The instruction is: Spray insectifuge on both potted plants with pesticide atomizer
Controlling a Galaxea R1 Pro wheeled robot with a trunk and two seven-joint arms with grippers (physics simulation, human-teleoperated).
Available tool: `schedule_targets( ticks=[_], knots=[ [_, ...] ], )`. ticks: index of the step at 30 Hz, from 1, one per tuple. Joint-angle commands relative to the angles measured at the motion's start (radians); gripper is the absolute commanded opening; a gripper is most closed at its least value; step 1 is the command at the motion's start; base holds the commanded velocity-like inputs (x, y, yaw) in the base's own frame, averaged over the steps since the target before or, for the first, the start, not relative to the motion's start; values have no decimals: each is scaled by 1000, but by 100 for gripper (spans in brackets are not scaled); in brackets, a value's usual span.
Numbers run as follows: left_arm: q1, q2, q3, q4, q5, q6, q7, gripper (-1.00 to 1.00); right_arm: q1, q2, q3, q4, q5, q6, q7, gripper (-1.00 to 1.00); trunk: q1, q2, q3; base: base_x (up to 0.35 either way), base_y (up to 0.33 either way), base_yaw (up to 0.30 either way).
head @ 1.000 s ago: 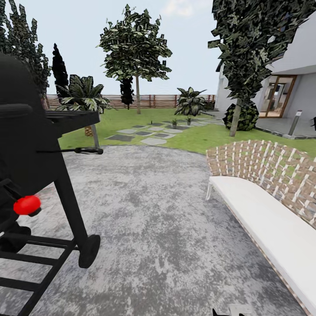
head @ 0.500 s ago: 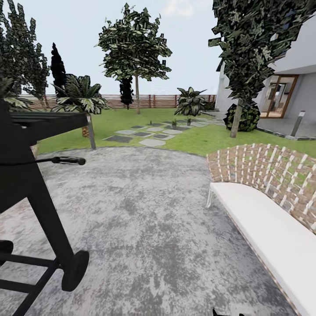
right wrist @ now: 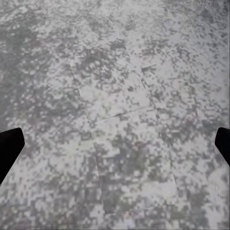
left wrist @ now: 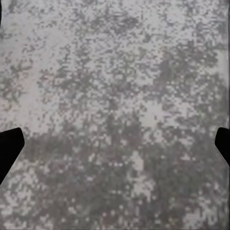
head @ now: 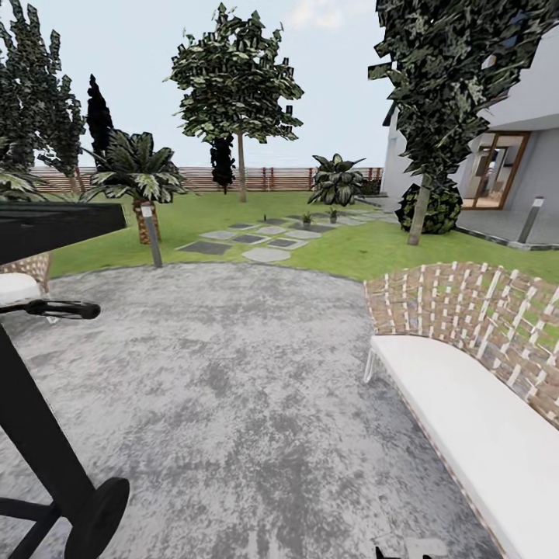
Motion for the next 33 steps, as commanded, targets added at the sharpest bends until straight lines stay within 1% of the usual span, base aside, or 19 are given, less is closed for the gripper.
schedule_targets(
  ticks=[1,17,25,33],
  knots=[
    [0,0,-1,1,7,-3,0,100,-1,0,-6,1,1,-3,2,100,0,0,-1,330,-135,0],
    [0,1,-1,1,7,-3,0,100,-1,0,-5,1,1,-3,2,100,0,0,-1,330,-135,5],
    [0,2,-1,1,7,-3,0,100,-1,0,-5,1,1,-3,2,100,0,0,-1,331,-135,191],
    [0,2,-1,1,7,-3,0,100,-1,0,-6,1,1,-3,2,100,0,0,-1,330,-135,38]
  ],
)
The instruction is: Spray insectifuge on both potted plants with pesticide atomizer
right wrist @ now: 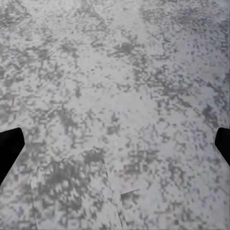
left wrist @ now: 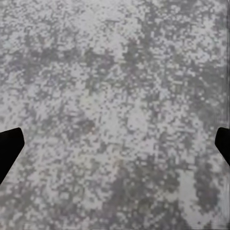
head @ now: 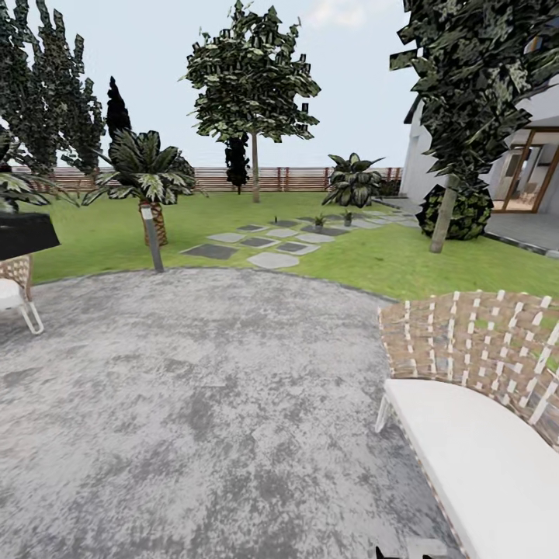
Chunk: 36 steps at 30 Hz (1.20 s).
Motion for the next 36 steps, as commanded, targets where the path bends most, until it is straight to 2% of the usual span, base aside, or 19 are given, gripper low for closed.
schedule_targets(
  ticks=[1,36],
  knots=[
    [0,0,-1,1,7,-3,0,100,-1,0,-6,1,1,-3,2,100,0,0,-1,331,-135,3],
    [0,3,-1,1,7,-3,0,100,-1,0,-5,1,1,-3,2,100,0,0,-1,339,-9,0]
  ],
)
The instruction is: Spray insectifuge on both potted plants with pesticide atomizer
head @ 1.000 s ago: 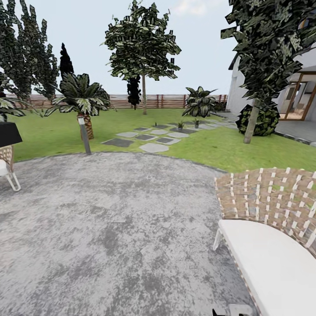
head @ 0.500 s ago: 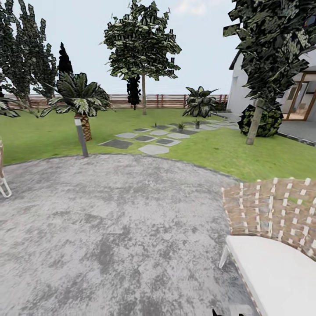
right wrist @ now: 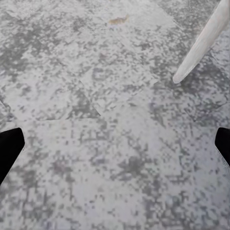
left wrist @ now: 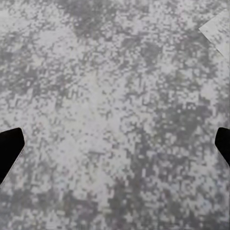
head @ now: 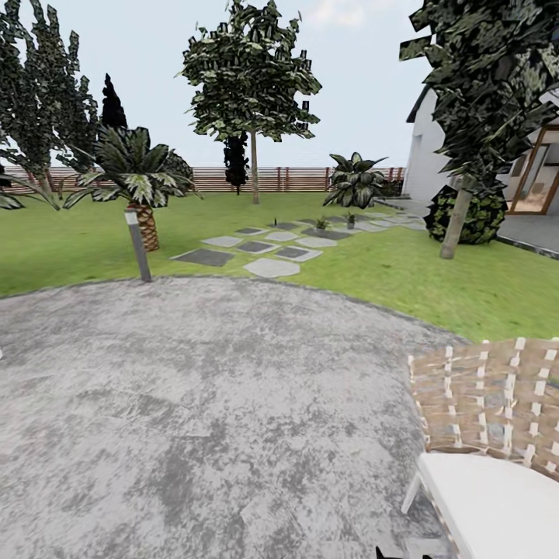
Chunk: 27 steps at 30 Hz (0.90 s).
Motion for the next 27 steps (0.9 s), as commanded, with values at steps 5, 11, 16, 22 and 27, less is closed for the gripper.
schedule_targets(
  ticks=[5,11,16,22,27],
  knots=[
    [-1,0,-1,1,7,-3,0,100,-1,0,-6,1,1,-4,2,100,0,0,-1,340,11,63],
    [-1,0,-1,1,7,-3,0,100,-1,0,-6,1,1,-4,2,100,0,0,-1,337,58,132],
    [-1,0,-1,1,7,-3,0,100,-1,0,-7,1,1,-4,2,100,0,0,-1,333,10,6],
    [-1,0,-1,1,7,-3,0,100,-1,0,-6,1,1,-4,2,100,0,0,-1,333,1,1],
    [-1,0,-1,1,7,-3,0,100,-1,0,-7,1,1,-4,2,100,0,0,-1,332,0,0]
  ],
)
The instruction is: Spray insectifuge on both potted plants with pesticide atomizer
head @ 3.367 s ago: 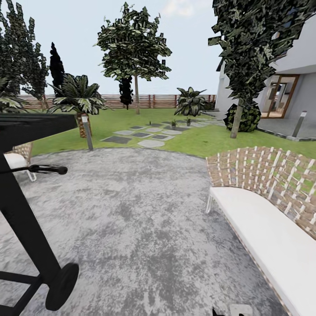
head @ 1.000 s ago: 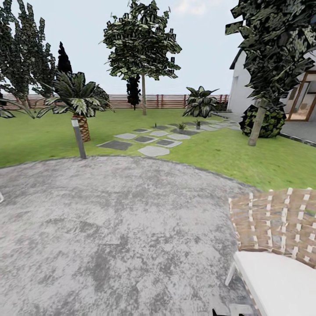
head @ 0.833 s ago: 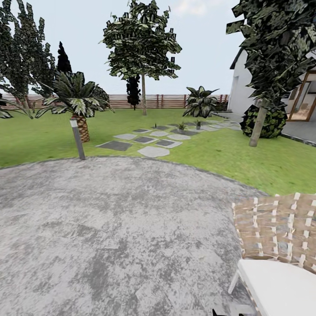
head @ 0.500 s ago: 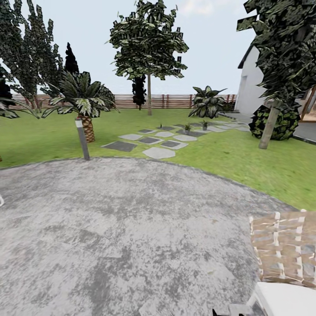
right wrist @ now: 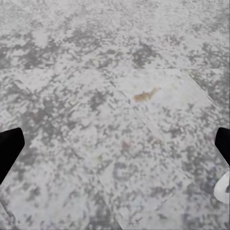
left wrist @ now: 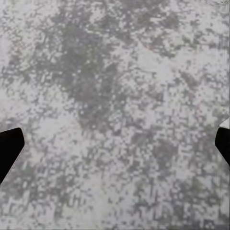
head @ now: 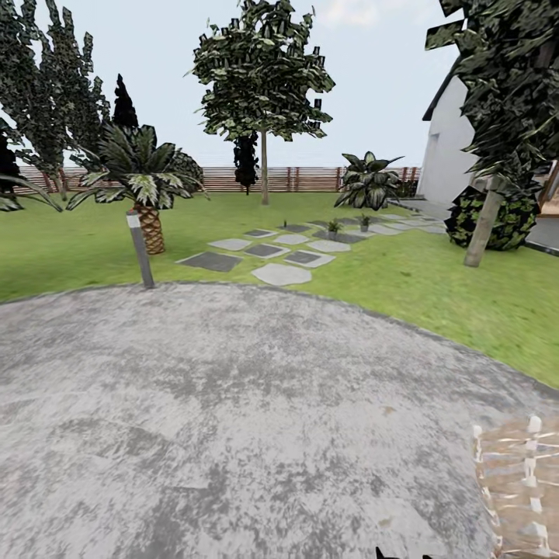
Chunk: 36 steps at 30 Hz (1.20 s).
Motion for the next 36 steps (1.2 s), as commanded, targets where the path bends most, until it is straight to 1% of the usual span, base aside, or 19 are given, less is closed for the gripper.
schedule_targets(
  ticks=[1,7,16,36],
  knots=[
    [-1,0,-1,1,7,-3,0,100,-1,0,-6,1,1,-4,2,100,0,0,-1,332,0,0],
    [-1,0,-1,1,7,-3,0,100,-1,0,-6,1,1,-4,2,100,0,0,-1,333,14,0],
    [-1,0,-1,1,7,-3,0,100,-1,0,-6,1,1,-4,2,100,0,0,-1,329,99,0],
    [1,0,-1,1,7,-3,0,100,-1,-1,-6,2,1,-4,2,100,0,0,-1,326,3,0]
  ],
)
